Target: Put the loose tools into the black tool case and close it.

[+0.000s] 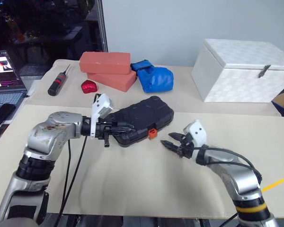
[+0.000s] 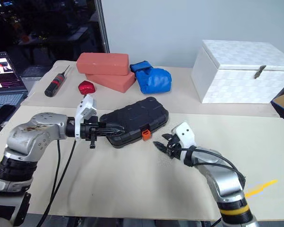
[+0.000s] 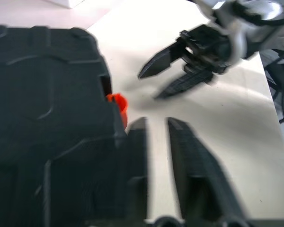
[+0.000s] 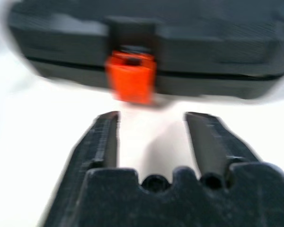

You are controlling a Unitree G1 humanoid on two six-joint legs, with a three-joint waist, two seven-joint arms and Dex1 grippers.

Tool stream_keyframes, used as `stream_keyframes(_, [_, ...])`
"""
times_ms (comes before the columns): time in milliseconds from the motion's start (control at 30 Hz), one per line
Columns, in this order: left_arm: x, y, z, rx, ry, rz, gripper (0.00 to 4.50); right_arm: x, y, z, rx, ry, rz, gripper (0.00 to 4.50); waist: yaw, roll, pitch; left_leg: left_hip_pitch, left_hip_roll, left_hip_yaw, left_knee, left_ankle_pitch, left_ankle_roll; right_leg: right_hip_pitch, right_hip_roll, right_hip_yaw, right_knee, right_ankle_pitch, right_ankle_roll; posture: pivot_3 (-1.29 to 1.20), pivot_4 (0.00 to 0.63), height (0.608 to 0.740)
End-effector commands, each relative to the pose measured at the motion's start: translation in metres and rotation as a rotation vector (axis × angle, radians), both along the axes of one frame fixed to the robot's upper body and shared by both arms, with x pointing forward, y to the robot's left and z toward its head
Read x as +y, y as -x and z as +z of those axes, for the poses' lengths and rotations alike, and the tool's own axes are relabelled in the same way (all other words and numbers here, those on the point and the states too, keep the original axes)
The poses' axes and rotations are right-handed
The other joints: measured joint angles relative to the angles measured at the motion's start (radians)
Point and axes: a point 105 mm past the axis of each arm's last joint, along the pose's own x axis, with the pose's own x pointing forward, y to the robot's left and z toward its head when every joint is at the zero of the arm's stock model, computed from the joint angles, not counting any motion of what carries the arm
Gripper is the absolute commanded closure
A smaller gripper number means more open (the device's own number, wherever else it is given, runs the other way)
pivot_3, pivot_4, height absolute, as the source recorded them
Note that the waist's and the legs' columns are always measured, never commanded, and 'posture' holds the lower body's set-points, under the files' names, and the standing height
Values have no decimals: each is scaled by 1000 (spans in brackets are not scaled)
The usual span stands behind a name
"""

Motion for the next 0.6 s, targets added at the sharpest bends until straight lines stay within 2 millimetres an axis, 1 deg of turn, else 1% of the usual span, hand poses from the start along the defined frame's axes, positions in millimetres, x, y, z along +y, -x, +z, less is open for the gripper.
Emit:
stream_keyframes(33, [-1,-8,1,-97,-28,-20,2056,12,-4,5,-34,-15,-39,958,-3,0,0,1,0,0,0,1,0,0,0,0,0,0,-2,0,150,740])
stream_keyframes(100, [0,-13,-4,-114,-47,-19,2056,17,-9,6,-42,-27,-64,958,-5,0,0,1,0,0,0,1,0,1,0,0,0,-1,-7,0,150,740])
stream_keyframes(200, [-1,-23,-8,-117,-43,14,2056,22,-19,1,-54,-16,-106,958,-5,0,0,2,0,0,0,2,0,1,0,0,-1,-1,-7,0,150,740])
stream_keyframes(233, [-1,-24,-12,-116,-50,13,2056,22,-22,0,-56,-16,-124,958,-4,0,0,1,0,0,0,2,0,1,0,0,-1,-1,-7,0,150,740])
stream_keyframes(333, [0,-24,-21,-105,-66,6,2056,24,-29,-2,-59,-20,-143,958,-4,0,0,0,0,0,0,2,0,1,0,0,-1,1,1,0,150,740])
stream_keyframes(433, [1,-23,-25,-100,-70,8,2056,29,-31,-4,-54,-25,-129,958,-4,0,0,-5,0,0,0,2,0,-3,0,0,-1,1,1,0,150,740])
stream_keyframes(600, [1,-23,-28,-102,-70,13,2056,34,-32,-8,-41,-23,-118,958,-4,0,0,-5,0,0,0,2,0,-2,0,0,-1,1,1,0,150,740])
